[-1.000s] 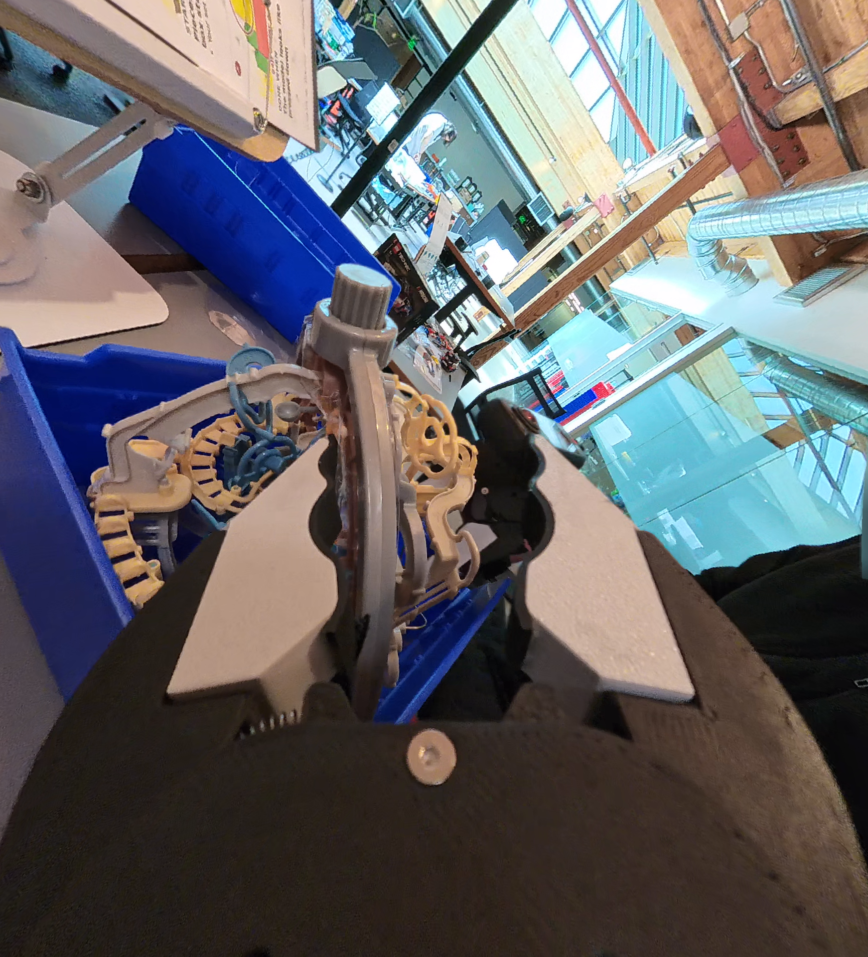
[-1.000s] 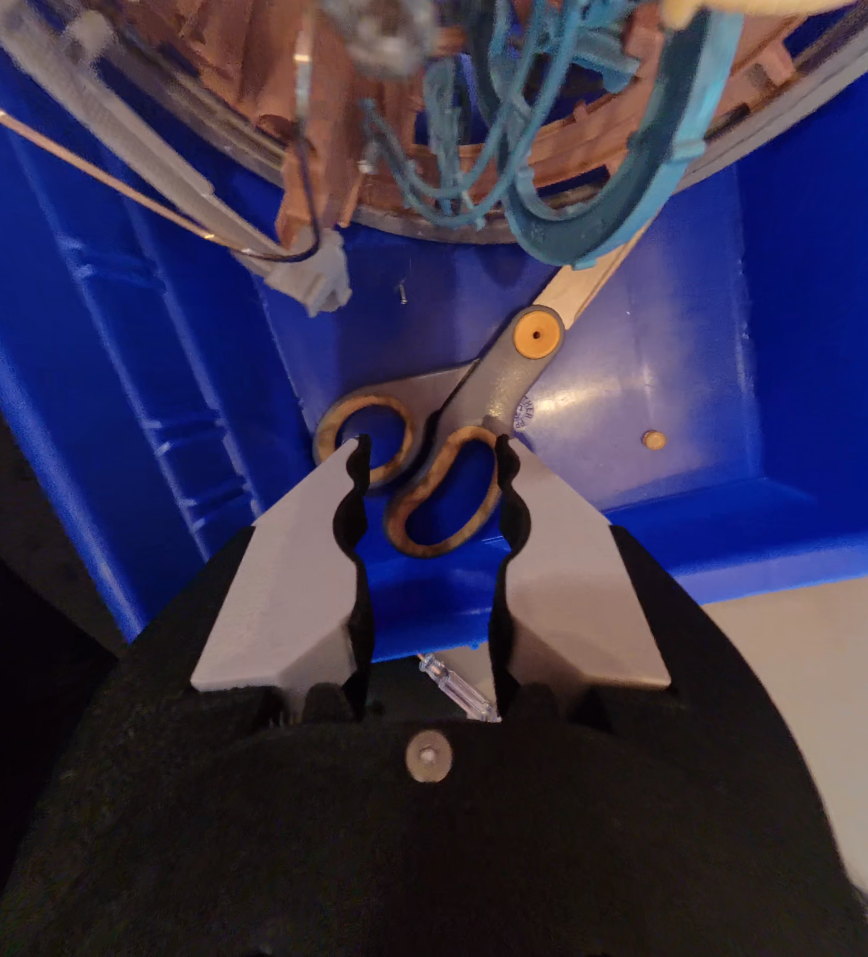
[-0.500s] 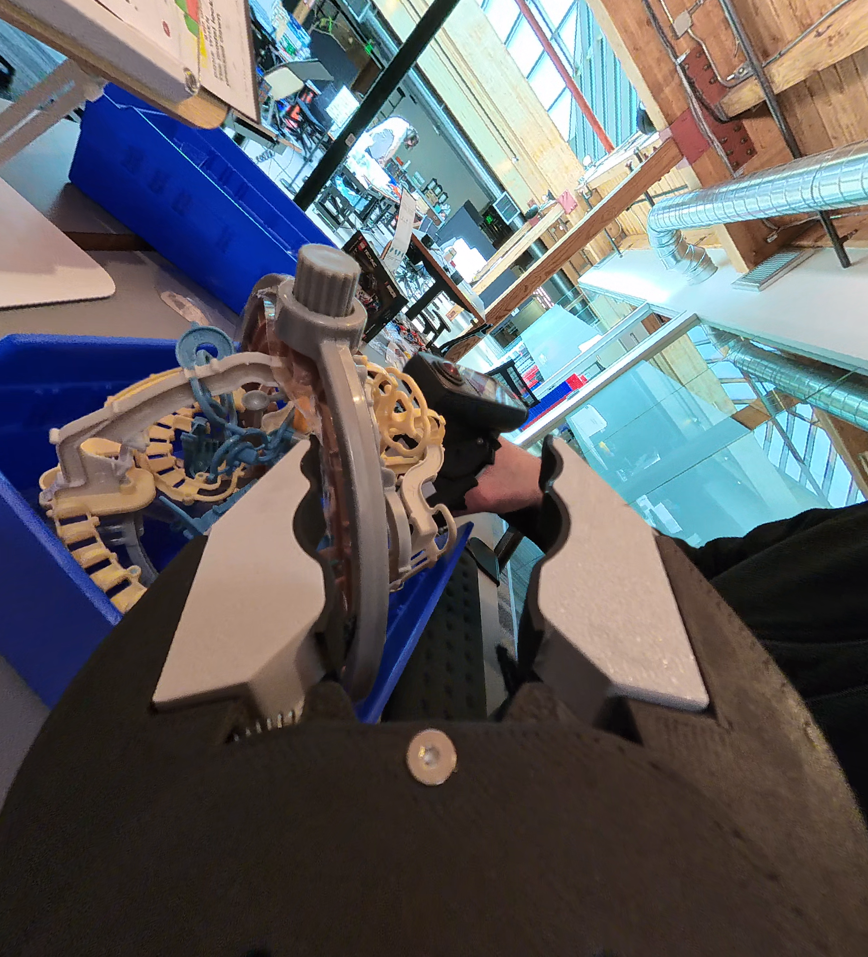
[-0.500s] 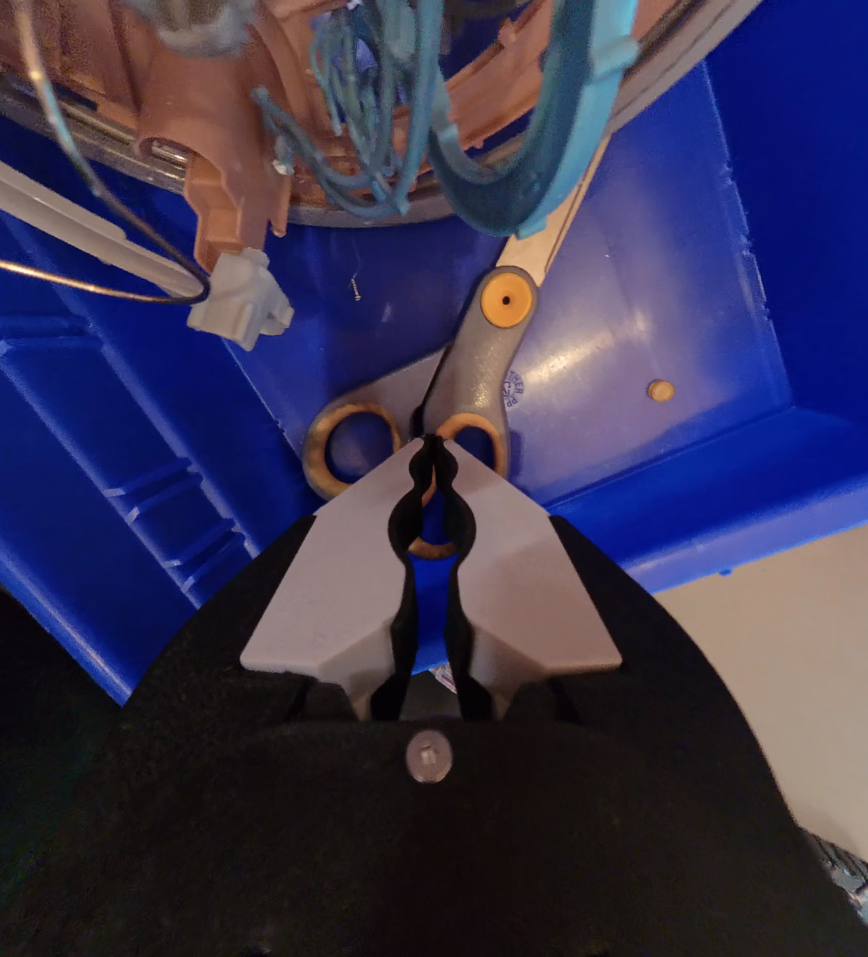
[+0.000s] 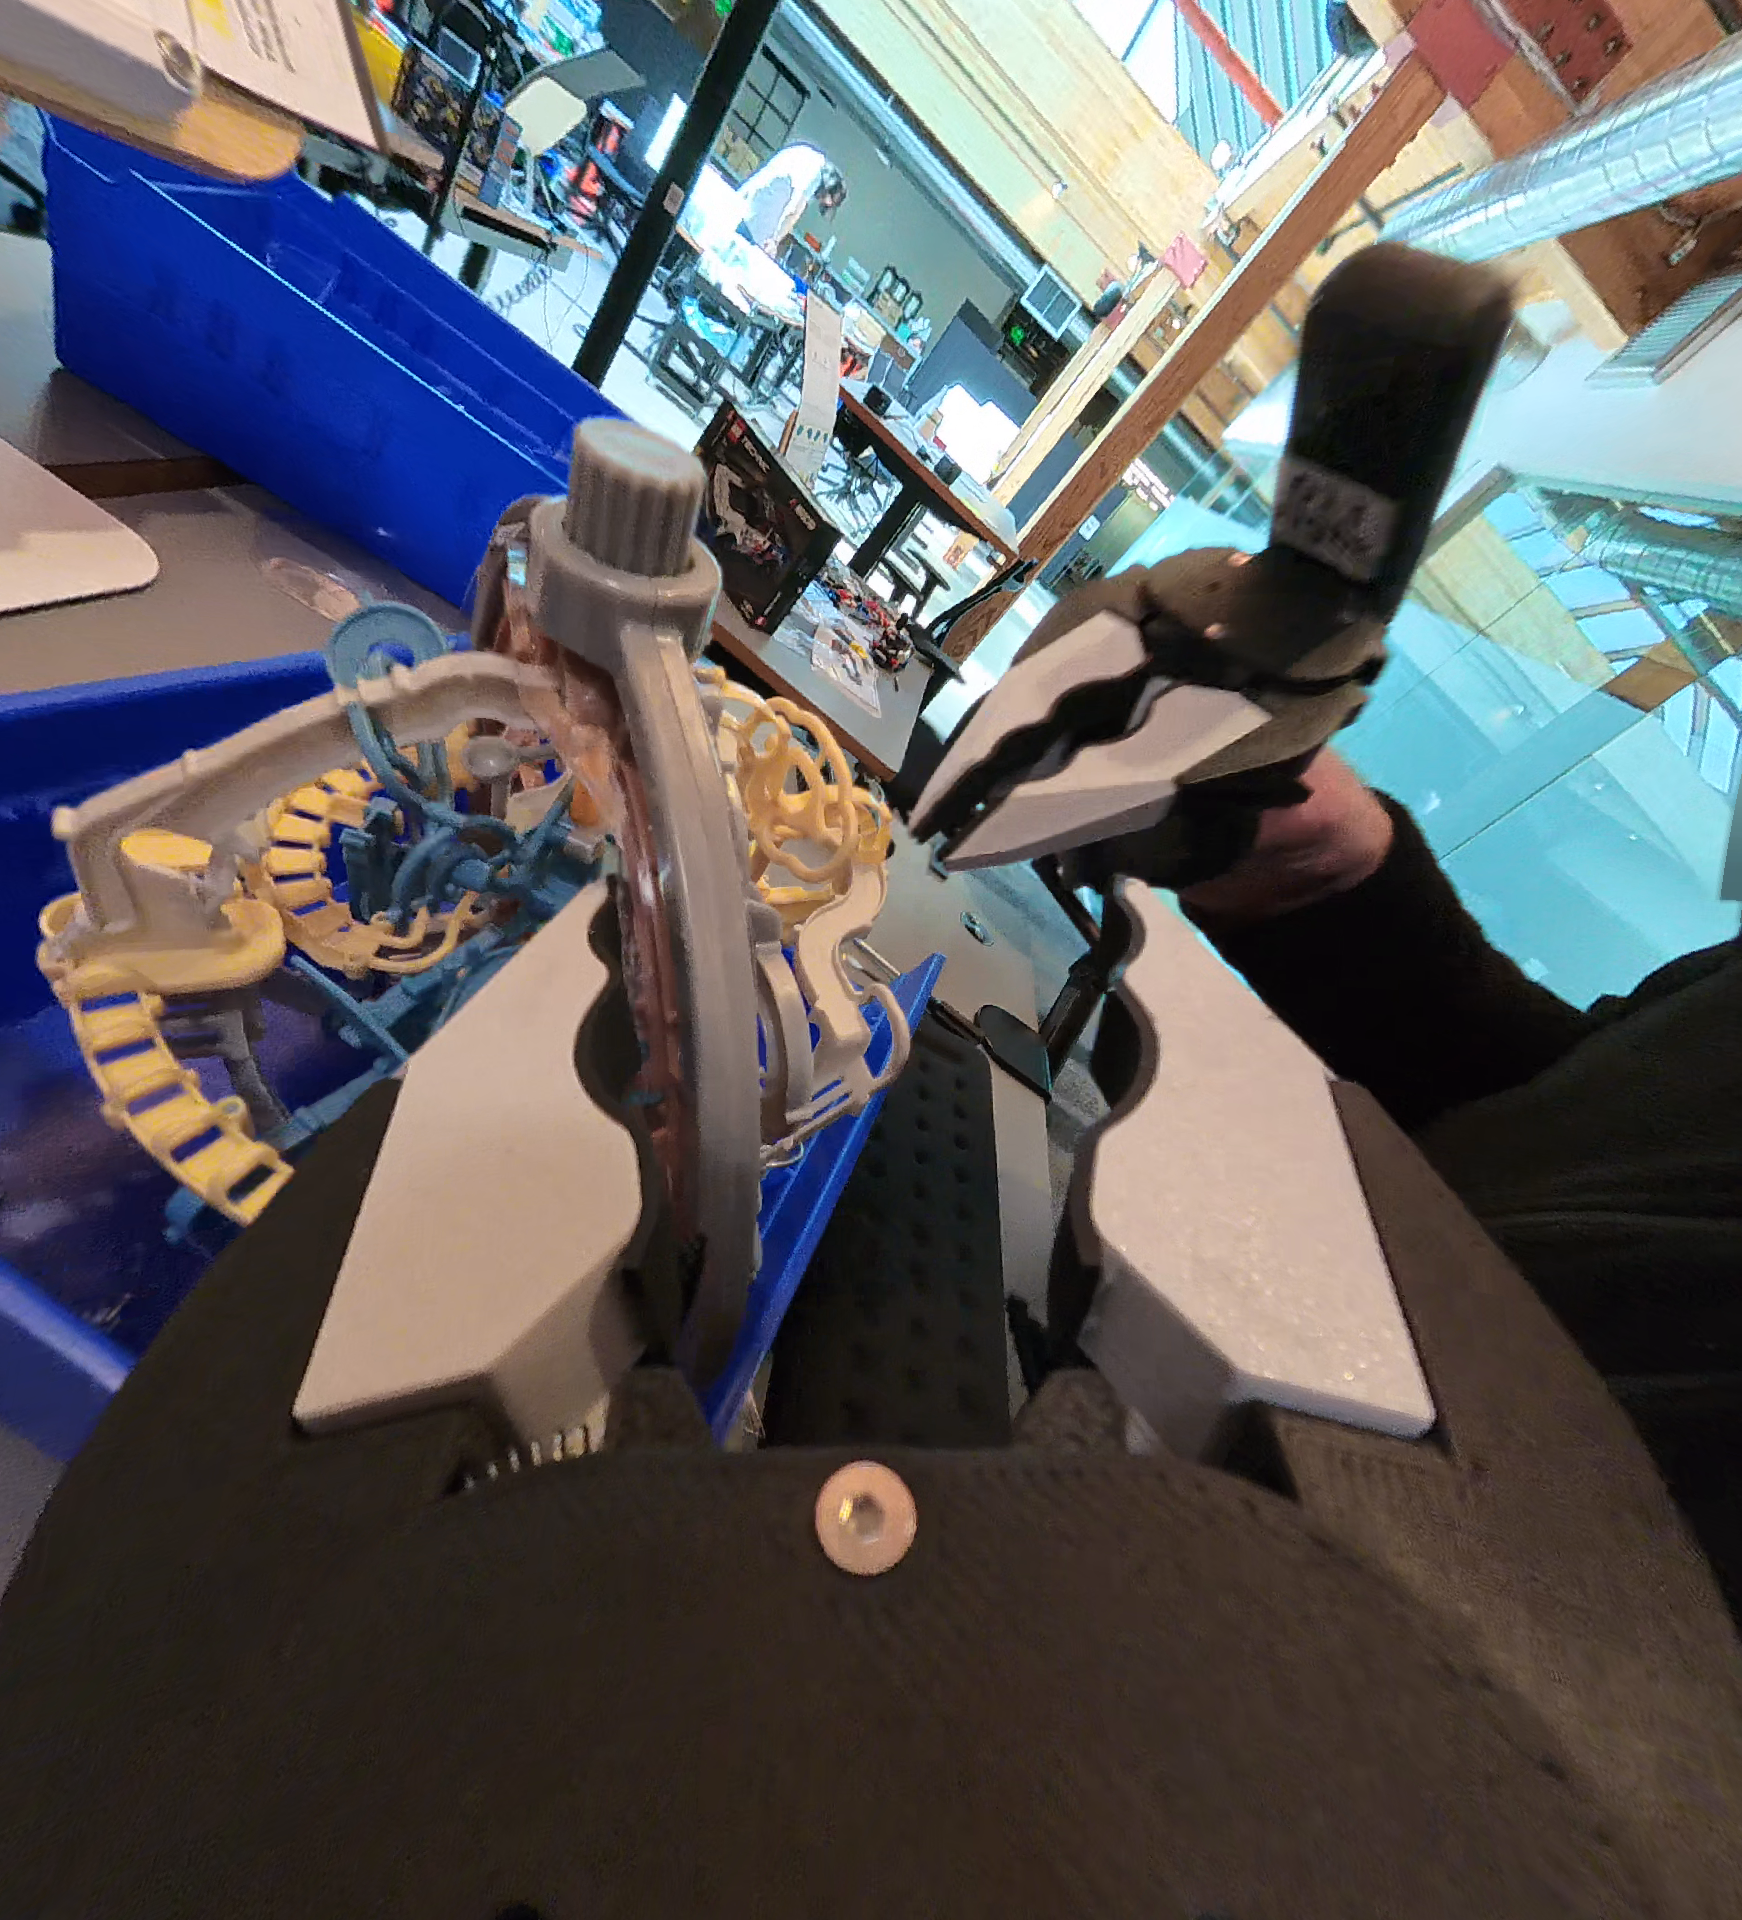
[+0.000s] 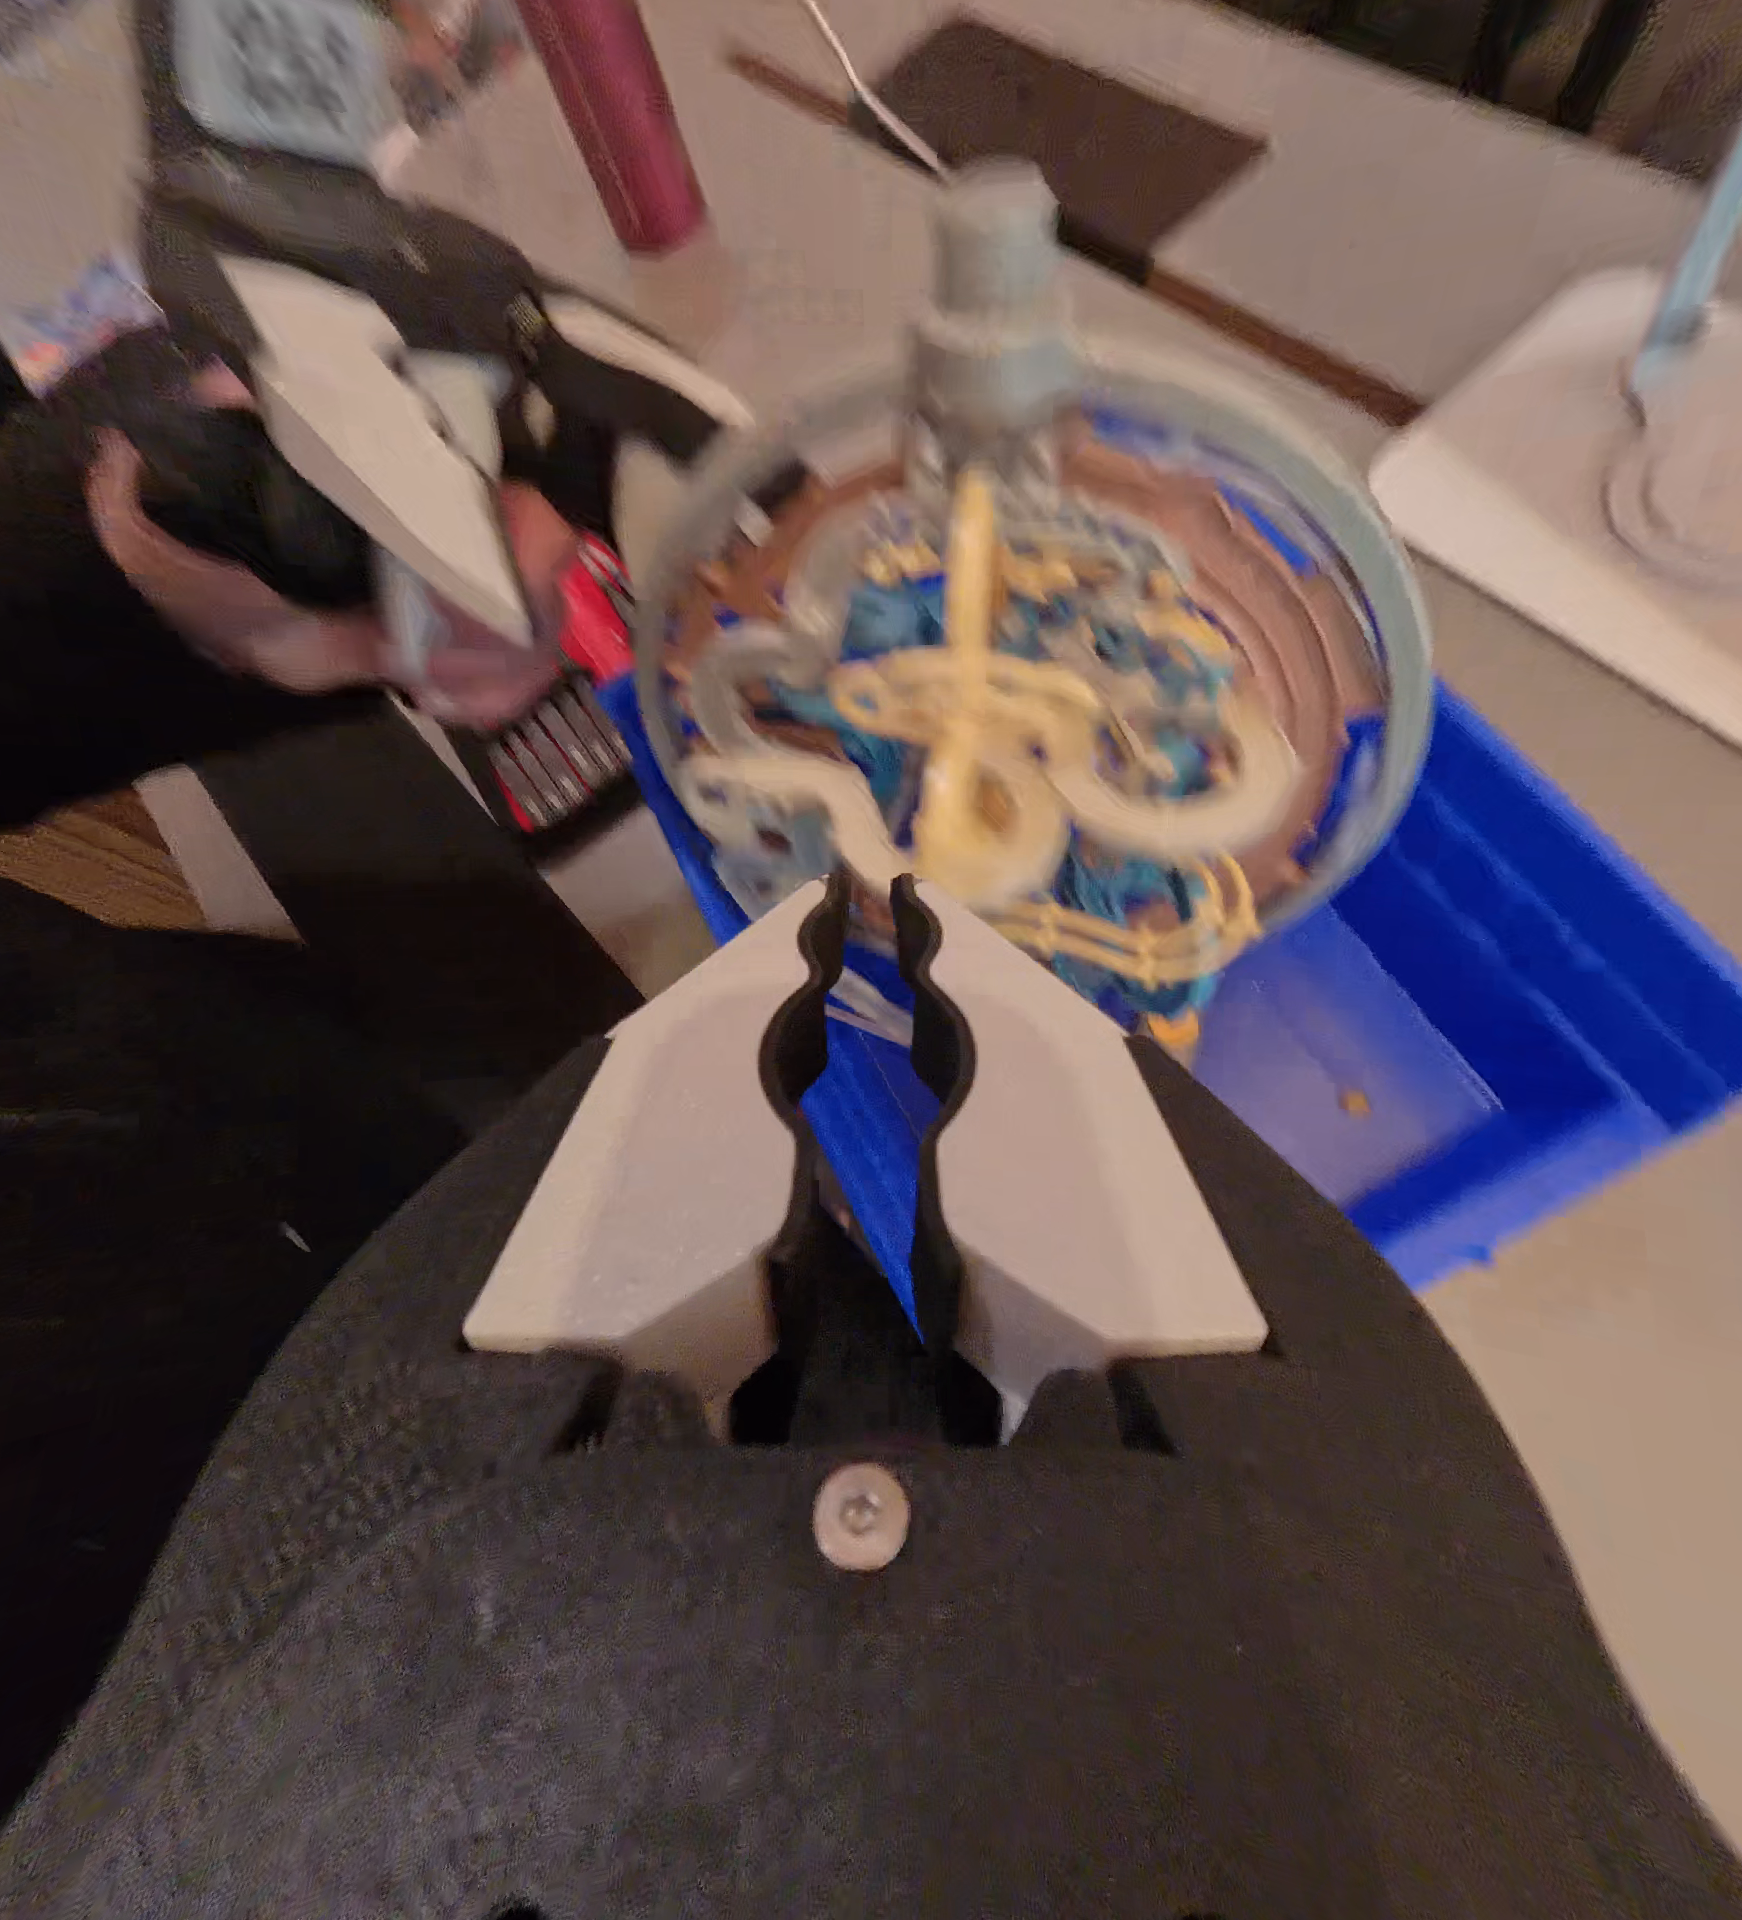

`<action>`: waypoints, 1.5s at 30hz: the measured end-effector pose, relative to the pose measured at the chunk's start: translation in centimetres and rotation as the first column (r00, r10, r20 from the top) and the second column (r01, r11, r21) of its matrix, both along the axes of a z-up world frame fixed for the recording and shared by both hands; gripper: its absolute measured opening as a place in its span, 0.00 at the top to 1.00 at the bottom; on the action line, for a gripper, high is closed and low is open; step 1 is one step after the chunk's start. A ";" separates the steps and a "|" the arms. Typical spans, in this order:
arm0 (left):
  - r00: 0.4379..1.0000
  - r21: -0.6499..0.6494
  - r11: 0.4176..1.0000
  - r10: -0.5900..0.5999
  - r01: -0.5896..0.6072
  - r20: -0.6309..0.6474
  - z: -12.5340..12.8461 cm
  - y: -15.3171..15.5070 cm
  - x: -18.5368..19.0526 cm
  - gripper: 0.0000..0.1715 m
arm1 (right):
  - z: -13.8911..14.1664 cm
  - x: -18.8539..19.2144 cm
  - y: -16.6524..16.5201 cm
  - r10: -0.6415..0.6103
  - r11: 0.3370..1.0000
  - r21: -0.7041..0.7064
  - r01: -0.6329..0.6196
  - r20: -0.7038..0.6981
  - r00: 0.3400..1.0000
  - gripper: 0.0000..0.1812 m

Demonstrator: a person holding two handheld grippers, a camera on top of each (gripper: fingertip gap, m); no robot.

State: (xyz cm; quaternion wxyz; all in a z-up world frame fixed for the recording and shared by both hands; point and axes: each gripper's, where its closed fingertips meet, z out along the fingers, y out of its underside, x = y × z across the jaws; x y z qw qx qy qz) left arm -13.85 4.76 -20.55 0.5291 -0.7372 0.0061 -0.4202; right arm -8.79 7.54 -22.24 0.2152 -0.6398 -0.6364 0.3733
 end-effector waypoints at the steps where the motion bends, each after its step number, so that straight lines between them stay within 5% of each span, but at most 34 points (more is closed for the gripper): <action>1: 1.000 0.000 1.000 -0.003 0.003 -0.012 -0.2 0.0 0.5 0.49 | 0.7 -0.9 -1.1 0.019 1.000 -0.008 -0.020 -0.031 0.999 0.94; 9: 0.999 -0.007 1.000 -0.002 0.002 -0.046 -0.2 0.2 1.8 0.41 | -0.8 -5.6 -2.3 -0.069 0.992 0.103 0.074 -0.057 0.996 0.86; 15: 0.999 -0.023 1.000 -0.009 0.008 -0.048 -0.4 0.4 2.4 0.61 | 0.6 -4.6 -0.5 -0.157 0.981 0.093 0.173 -0.156 0.975 0.89; 20: 0.995 -0.022 1.000 -0.006 0.004 -0.100 -1.1 1.2 3.9 0.73 | -0.7 -3.5 0.4 -0.181 0.983 0.024 0.183 -0.092 0.979 0.90; 23: 0.984 -0.037 0.999 -0.008 0.002 -0.176 -1.8 1.6 3.6 0.84 | -1.7 -3.1 -0.2 -0.127 0.991 -0.050 0.125 -0.020 0.992 0.92; 32: 0.964 -0.035 0.999 -0.031 0.023 -0.263 -2.9 1.7 3.5 0.83 | -3.3 -3.2 -0.6 -0.025 0.995 -0.099 0.024 -0.009 1.000 0.95; 36: 0.923 -0.042 0.999 -0.035 0.021 -0.383 -3.7 1.6 3.3 0.76 | -3.5 -4.0 -1.1 -0.005 1.000 -0.030 0.004 -0.031 1.000 0.95; 39: 0.841 0.004 1.000 0.018 -0.019 -0.540 -4.2 1.9 2.7 0.80 | -3.2 -4.3 -1.2 0.030 0.999 -0.009 -0.030 -0.063 0.998 0.95; 45: 0.876 0.044 0.999 0.020 0.001 -0.483 -3.4 2.0 2.0 0.86 | -2.1 -4.8 -1.2 0.122 0.992 0.049 -0.116 -0.145 0.982 0.95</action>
